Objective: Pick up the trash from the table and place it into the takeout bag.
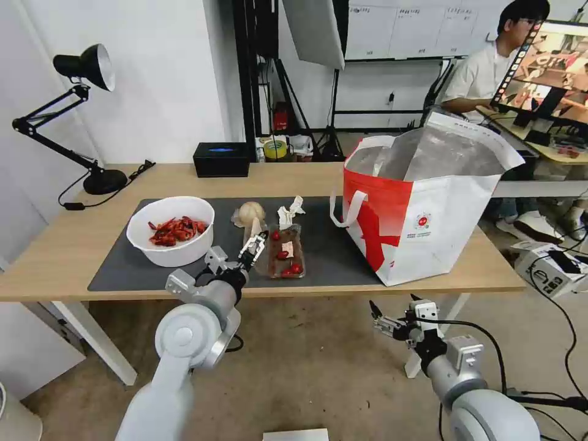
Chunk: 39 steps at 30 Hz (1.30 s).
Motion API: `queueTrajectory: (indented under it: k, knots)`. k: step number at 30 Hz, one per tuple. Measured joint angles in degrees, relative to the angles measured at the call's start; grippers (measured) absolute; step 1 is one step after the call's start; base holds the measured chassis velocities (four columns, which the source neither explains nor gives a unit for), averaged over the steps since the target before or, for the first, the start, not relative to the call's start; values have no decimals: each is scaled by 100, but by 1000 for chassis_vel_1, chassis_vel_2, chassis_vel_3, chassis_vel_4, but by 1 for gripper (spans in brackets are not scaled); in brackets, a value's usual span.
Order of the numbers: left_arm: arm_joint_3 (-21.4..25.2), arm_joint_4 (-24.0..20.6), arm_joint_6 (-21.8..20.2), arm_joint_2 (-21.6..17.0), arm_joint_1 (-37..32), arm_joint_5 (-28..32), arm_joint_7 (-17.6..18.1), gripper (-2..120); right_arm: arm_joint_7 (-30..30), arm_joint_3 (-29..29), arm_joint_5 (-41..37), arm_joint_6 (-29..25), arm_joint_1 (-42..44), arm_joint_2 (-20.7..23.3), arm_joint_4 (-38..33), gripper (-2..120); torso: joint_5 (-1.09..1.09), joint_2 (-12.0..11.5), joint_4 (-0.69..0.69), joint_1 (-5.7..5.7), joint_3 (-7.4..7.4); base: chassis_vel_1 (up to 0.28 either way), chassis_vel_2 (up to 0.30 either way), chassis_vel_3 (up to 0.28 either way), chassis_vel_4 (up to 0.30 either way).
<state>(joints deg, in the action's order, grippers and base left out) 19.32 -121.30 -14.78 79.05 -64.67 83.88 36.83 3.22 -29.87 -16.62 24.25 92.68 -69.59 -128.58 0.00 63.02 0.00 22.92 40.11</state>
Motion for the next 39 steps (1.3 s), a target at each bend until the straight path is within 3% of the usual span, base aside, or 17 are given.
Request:
queueTrajectory:
  k: [12,32,35,36,37,39]
  knots:
    - [-64,42,31,37,43,32,-111,100,2,19,29,0,-8,2,34,100,0,0,0,0,0,0,0,0,0]
    - [-692,428,2,189,448,-172,-176,100,-4,-186,138,-161,379,-135,-126,100,0,0,0,0,0,0,0,0,0]
    - [-762,476,-4,77,458,-503,-452,100,-6,-188,148,-185,403,-156,-138,100,0,1,0,0,0,0,0,0,0]
    - [-801,513,-36,-34,459,-808,-749,100,-5,-188,151,-191,404,-164,-148,100,0,1,0,0,0,0,0,0,0]
    - [-801,513,-36,-34,459,-808,-749,100,-5,-188,151,-191,404,-164,-148,100,0,1,0,0,0,0,0,0,0]
    - [-846,581,-127,-277,476,-1409,-1312,100,9,-172,79,-184,393,-161,-172,100,0,1,0,-1,0,0,0,0,0]
